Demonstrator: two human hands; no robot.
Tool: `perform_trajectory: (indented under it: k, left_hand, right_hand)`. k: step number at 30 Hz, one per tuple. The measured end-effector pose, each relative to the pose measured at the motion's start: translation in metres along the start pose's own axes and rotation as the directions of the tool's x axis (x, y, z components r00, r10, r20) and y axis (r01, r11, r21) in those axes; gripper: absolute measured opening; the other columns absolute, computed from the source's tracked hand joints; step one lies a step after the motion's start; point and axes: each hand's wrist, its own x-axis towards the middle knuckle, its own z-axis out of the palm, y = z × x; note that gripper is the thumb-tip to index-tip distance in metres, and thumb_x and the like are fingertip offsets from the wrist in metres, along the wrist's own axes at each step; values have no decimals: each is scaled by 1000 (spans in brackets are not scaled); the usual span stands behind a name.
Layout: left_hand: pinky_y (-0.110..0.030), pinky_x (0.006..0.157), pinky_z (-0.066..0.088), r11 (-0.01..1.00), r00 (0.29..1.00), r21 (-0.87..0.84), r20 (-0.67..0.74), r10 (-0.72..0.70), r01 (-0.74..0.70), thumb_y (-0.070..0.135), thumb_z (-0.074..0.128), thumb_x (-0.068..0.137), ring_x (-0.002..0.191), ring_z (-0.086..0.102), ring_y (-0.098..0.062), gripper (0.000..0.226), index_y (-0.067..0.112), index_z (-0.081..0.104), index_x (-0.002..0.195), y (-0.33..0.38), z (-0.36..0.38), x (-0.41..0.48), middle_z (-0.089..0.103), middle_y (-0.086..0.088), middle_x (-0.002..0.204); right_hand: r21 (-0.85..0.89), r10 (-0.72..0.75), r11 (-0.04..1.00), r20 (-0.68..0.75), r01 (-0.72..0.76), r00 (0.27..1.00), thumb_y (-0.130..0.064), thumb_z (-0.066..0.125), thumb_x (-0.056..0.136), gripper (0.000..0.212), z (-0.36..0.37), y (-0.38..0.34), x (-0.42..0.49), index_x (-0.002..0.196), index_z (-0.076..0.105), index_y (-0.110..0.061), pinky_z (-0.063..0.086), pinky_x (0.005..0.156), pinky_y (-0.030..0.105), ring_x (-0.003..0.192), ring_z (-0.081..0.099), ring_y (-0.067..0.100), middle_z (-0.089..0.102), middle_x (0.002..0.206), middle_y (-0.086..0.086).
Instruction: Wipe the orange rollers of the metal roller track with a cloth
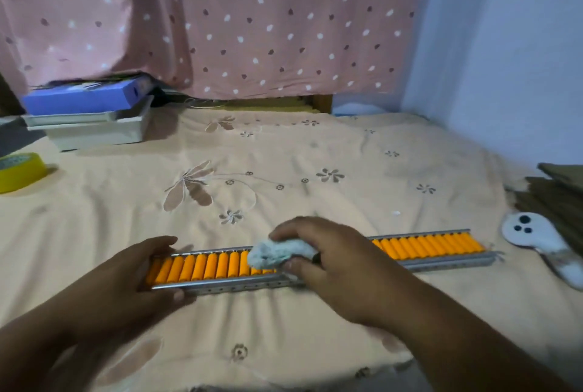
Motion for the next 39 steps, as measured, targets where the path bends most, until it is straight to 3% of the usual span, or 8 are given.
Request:
perform_trajectory:
  k: [7,14,18,21,26,29,34,39]
  left_hand:
    - [-28,104,40,980,995,182,75,64,-77,100,42,49,121,41,-3,111,47,29,145,59,4,14,44,24,141]
    - [-24,106,38,946,978,272,157,140,-179,82,56,69,128,43,-4,95,41,28,149,116,32,30,45,18,144]
    - [-26,105,37,952,971,248,202,129,-178,79,44,81,128,45,-7,80,39,31,149,124,43,40,46,15,146]
    - [-25,103,38,979,984,132,105,142,-155,74,31,88,126,49,-6,68,38,39,145,132,54,57,51,14,143]
    - [-29,97,46,990,992,82,-36,117,-114,54,49,95,123,54,-14,56,30,40,145,150,65,102,51,4,143]
    - [-29,96,46,987,992,99,11,128,-128,52,53,94,123,54,-14,56,30,42,144,157,64,117,51,4,144]
    - [-37,89,53,961,957,134,196,213,-241,55,61,87,97,60,-10,40,28,61,117,167,61,127,61,7,113]
    - [-28,84,51,940,935,172,252,248,-296,65,48,89,92,58,-1,37,40,59,115,155,52,160,61,18,105]
  right_hand:
    - [-58,50,996,-265,-67,963,-30,73,87,31,-72,49,62,116,61,-33,53,75,30,90,61,5,66,108,-13]
    - [-78,75,994,-43,-78,996,-21,79,79,27,-22,83,105,104,70,-26,55,80,36,90,64,11,71,104,-5]
    - [-94,126,988,42,-122,991,-32,82,75,34,5,104,97,106,69,-29,54,82,33,91,62,10,69,106,-8]
    - [-41,142,989,40,-140,989,-30,78,77,35,6,113,94,109,65,-33,53,86,33,96,61,8,66,110,-11]
    - [-4,150,989,42,-150,988,-27,73,85,53,0,113,88,132,51,-40,50,93,28,112,57,11,53,137,-10]
    - [11,172,985,70,-173,983,-32,75,82,65,-5,115,86,139,43,-39,51,95,32,115,59,14,54,140,-7]
    - [-58,154,987,152,-147,976,-45,70,83,36,-5,129,90,117,57,-38,53,87,39,97,60,8,63,112,-14]
    - [87,157,976,343,-198,926,-45,72,77,51,-20,140,115,123,50,-48,55,89,34,102,62,2,64,117,-16]
